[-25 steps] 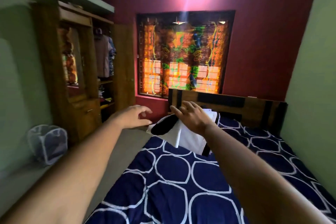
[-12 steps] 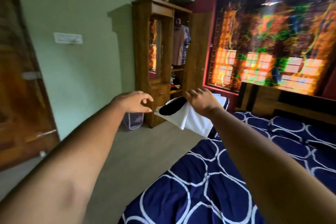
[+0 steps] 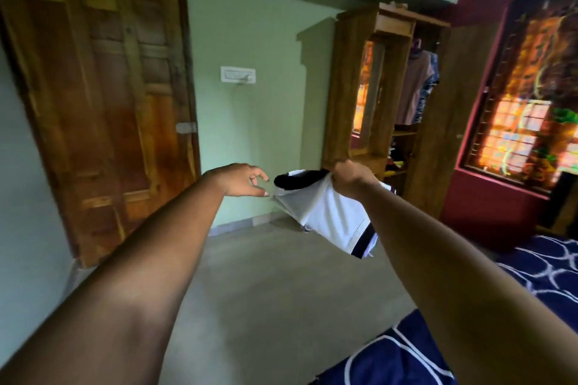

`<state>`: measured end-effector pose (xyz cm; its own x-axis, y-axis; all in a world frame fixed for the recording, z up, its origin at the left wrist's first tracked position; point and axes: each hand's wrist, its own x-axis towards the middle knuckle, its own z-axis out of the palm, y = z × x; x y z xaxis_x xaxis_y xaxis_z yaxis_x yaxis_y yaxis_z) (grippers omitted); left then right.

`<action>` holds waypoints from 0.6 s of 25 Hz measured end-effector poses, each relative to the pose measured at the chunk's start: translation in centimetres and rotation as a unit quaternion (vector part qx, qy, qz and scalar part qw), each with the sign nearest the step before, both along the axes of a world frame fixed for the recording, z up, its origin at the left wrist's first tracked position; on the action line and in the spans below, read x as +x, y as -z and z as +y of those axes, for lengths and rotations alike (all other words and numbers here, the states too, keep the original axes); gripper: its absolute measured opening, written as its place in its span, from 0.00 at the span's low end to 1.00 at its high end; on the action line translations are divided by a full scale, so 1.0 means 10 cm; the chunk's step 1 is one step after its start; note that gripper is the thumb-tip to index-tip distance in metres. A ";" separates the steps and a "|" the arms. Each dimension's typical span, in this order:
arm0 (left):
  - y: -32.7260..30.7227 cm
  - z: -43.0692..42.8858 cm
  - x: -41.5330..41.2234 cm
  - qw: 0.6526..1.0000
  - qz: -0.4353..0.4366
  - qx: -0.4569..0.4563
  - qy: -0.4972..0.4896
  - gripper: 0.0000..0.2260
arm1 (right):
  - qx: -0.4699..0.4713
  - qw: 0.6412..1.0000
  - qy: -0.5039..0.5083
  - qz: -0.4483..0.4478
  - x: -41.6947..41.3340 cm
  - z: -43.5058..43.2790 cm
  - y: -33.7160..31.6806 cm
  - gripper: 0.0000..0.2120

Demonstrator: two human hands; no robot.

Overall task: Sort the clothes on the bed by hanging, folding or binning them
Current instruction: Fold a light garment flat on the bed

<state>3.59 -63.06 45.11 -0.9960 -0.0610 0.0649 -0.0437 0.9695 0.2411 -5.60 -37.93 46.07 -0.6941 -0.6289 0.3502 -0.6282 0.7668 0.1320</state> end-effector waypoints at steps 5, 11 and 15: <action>0.27 -1.17 0.17 0.990 -0.094 0.064 -0.077 0.18 | -0.022 0.979 -0.036 -0.202 -0.11 -1.20 0.18 0.17; 0.41 -2.01 0.31 0.986 -0.083 0.104 -0.102 0.15 | -0.006 0.965 -0.050 -0.257 -0.25 -2.20 0.32 0.15; 0.50 -2.37 0.12 0.986 -0.034 0.124 -0.109 0.15 | -0.023 0.962 -0.048 -0.266 -0.53 -2.68 0.34 0.15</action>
<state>4.84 -86.80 40.07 -0.9591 -0.2792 -0.0461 -0.2686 0.8472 0.4584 -10.90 -64.73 42.66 -0.7225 -0.6913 -0.0097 -0.6656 0.6992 -0.2612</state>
